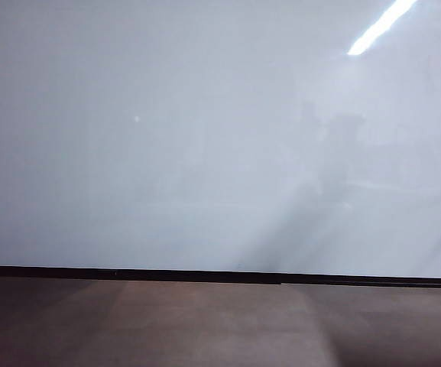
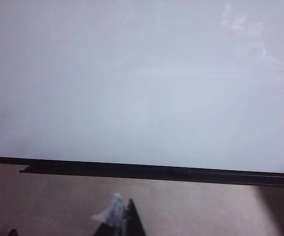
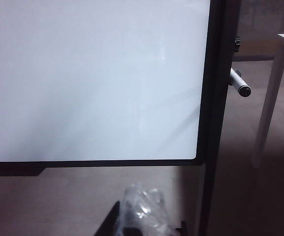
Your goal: Reach to the right to find the marker pen, pick it up, and write the number 17 on the whiteboard.
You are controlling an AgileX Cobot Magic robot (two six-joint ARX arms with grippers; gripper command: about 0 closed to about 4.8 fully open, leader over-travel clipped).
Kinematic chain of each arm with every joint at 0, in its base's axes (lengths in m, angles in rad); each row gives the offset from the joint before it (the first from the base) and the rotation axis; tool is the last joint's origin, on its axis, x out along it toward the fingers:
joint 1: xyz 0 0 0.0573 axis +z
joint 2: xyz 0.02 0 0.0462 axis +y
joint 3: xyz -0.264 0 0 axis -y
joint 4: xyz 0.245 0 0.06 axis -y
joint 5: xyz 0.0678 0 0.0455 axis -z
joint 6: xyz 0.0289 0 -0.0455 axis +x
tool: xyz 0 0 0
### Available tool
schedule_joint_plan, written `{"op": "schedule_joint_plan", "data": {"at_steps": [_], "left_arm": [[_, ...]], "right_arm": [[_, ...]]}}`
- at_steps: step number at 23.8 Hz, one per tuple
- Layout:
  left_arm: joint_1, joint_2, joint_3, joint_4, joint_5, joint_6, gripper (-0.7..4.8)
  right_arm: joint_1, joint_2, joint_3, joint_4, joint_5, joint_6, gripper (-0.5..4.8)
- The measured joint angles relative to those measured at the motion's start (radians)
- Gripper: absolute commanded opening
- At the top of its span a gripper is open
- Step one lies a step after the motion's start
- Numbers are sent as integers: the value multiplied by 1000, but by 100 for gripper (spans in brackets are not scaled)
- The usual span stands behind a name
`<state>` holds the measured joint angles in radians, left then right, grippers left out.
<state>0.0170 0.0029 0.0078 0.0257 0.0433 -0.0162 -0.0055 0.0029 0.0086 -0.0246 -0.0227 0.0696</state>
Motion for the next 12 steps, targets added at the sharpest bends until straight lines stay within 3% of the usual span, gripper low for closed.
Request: {"op": "schedule_joint_plan", "data": {"at_steps": [12], "left_arm": [[-1, 0, 0, 0, 0, 0, -5]], "right_arm": [[0, 0, 0, 8, 0, 0, -5]]}}
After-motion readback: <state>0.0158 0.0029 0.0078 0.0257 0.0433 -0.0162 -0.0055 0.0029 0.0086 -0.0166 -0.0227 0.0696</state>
